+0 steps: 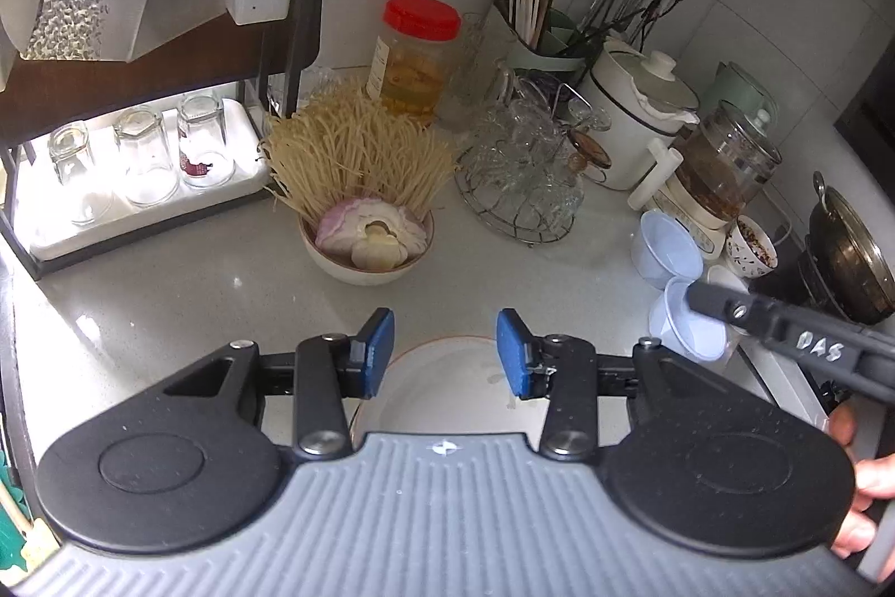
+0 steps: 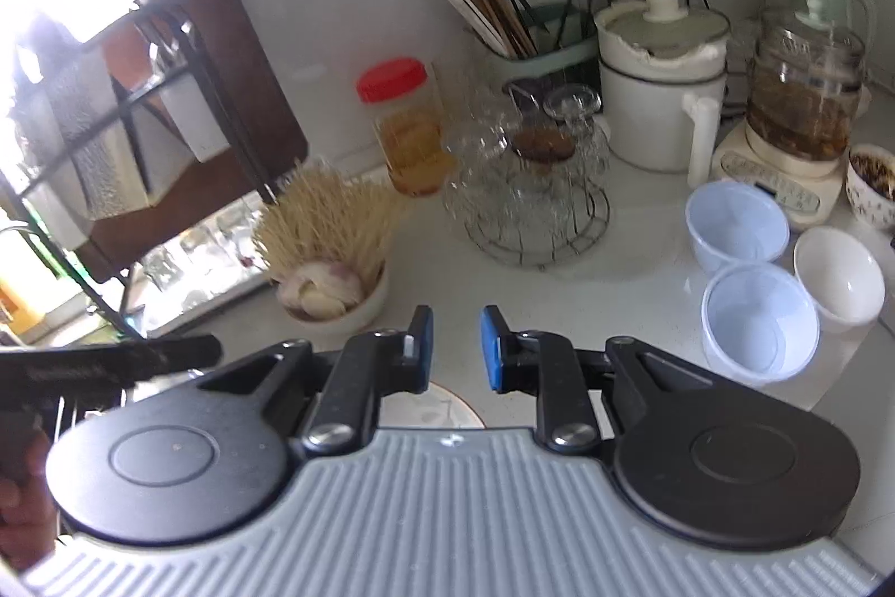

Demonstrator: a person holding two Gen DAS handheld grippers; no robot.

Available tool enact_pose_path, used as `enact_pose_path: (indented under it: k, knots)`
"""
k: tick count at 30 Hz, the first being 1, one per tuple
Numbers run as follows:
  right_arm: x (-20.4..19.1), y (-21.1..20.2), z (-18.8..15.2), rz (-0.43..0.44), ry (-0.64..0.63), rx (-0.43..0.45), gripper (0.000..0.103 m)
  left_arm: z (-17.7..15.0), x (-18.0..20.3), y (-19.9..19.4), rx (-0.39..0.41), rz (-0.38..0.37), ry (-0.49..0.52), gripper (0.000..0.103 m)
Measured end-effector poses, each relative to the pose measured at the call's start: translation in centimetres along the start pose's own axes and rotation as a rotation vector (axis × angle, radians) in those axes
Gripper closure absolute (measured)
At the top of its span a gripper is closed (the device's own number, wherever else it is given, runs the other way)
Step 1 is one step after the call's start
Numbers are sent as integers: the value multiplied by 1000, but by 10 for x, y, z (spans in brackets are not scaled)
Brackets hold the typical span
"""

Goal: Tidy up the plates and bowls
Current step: 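Move both grippers to the white plastic bowl beside the kettle base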

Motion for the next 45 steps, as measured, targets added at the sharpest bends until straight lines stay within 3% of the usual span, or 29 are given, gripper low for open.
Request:
enact_pose_path:
  k: [5, 9, 16, 30, 45]
  knots:
    - [9, -5, 12, 40, -81, 33, 81, -3, 18, -5, 65, 47, -30, 57]
    - [29, -8, 23, 94, -101, 11, 80, 0, 38, -2, 84, 88, -89, 57]
    - [69, -6, 37, 135, -116, -6, 80, 7, 92, 10, 89, 133, -99, 57]
    - [174, -17, 46, 27, 4, 3, 80, 23, 200, 75, 47, 26, -36, 57]
    - [273, 2, 35, -83, 224, -77, 80, 34, 268, 169, -128, -83, 114, 57]
Point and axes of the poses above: each gripper's, at about its wrist camera, not at the fingertips, and y roughly the way its jaws point, x to its right, z to its top, the point moved 3 cm from there along y, roughly the way its jaws point, and after that the axes turned 7 degrees about y, right-handed, at the moved point
